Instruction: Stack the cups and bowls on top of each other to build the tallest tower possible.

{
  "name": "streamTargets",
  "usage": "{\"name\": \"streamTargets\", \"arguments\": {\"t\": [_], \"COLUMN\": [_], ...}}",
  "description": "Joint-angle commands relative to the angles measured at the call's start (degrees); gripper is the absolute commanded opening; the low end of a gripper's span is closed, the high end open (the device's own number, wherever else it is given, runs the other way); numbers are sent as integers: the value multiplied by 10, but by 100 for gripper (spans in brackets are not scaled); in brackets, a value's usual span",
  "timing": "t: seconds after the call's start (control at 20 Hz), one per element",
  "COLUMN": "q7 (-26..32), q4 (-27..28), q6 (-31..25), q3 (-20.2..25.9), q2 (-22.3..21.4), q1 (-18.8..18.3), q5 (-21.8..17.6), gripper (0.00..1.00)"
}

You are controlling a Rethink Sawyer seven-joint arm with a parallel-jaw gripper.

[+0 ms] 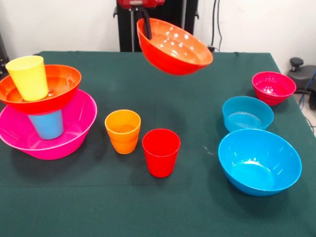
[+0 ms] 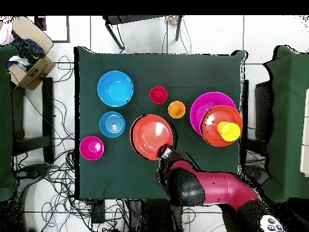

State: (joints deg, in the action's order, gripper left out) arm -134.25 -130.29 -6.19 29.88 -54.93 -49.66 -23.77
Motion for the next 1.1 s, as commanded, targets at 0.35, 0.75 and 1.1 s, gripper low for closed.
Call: {"name": "streamTargets", "arguments": {"t": [0.35,0.75,1.1], "q7": [-32,-10,27], "q4": [50,52,69], "q6": [116,90,71], "q3": [-204,-174,-105], "q2": [181,158,95], "q1": [69,50,18], "q5": [-111,-109,-119], "gripper": [0,100,100]}}
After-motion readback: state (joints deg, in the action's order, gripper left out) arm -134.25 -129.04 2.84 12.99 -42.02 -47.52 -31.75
